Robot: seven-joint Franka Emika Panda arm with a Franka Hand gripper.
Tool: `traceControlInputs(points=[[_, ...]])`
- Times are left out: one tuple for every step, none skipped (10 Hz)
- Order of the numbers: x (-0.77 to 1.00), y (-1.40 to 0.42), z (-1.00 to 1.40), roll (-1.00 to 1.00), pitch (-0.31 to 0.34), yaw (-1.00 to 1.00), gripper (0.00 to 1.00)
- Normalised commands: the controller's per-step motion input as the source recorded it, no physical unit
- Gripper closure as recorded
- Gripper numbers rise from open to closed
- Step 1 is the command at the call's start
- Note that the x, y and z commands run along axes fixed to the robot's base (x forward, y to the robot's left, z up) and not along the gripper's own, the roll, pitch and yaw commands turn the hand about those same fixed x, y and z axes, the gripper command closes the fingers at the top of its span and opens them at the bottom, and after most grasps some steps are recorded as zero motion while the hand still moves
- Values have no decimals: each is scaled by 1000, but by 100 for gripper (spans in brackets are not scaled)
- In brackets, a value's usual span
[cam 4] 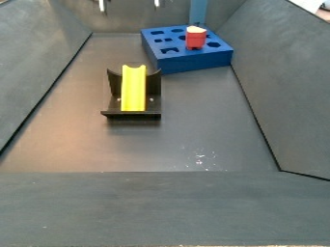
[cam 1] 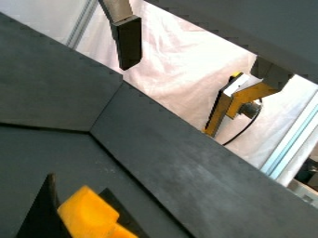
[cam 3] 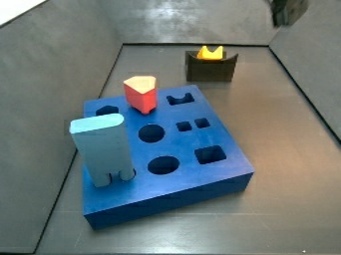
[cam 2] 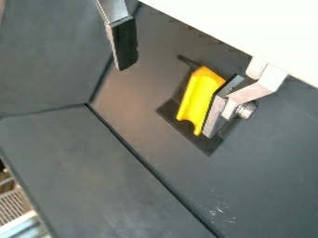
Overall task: Pick up the arch object. Move up. Place the arch object on the fixture. Regrasp the arch object. Move to above the board. Insert the arch object.
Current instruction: Regrasp the arch object.
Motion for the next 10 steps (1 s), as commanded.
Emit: traceControlInputs(points=[[49,65,-1000,185,72,225,0],[65,57,-1000,151,21,211,0],[73,55,-1000,136,-1,201,0],[86,50,-1000,119,-53,168,0],[94,45,-1000,108,-84,144,0],[102,44,-1000,97,-106,111,0],[110,40,-1000,90,-120,79,0],[120,31,-1000,83,-128,38,0],[110,23,-868,82,-120,10,0],[95,14,-666,78,-100,-22,0]])
